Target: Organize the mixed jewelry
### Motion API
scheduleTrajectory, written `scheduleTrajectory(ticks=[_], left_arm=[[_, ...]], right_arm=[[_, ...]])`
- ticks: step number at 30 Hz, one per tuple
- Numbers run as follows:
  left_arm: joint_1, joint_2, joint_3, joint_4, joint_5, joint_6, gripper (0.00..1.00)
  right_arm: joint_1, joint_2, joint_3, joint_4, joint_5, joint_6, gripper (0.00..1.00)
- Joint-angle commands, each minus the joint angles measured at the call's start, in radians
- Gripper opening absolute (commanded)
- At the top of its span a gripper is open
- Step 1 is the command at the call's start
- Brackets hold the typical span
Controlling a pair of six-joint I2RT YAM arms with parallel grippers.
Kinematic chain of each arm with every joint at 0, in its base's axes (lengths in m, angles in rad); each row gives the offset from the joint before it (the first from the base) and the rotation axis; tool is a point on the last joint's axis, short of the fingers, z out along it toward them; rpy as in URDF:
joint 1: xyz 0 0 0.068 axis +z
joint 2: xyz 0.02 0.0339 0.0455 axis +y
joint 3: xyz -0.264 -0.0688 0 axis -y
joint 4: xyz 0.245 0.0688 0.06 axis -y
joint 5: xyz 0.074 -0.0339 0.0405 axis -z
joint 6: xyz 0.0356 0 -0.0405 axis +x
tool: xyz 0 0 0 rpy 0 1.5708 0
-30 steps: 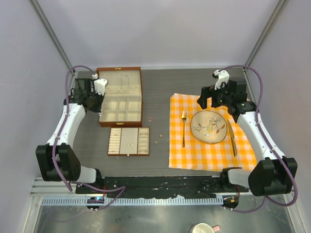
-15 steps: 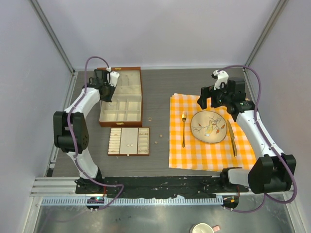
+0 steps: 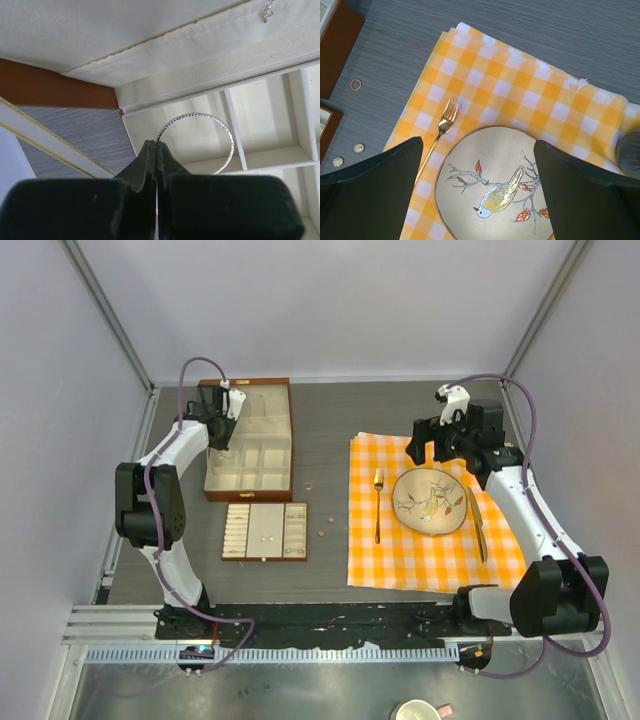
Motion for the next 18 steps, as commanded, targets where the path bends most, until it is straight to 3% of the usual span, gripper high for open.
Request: scheduleTrajectory(ticks=[1,18], left_arm=[[-0.001,0.022,0.014,0.06,-0.031,0.021,0.0],[-0.002,0.065,-0.017,0.112,-0.052,0.029,0.0]], right_arm=[[0.003,-0.006,0.031,0.024,0.006,-0.005,1.0],[0.003,0.003,0.033,0.024,0.009,-0.005,1.0]])
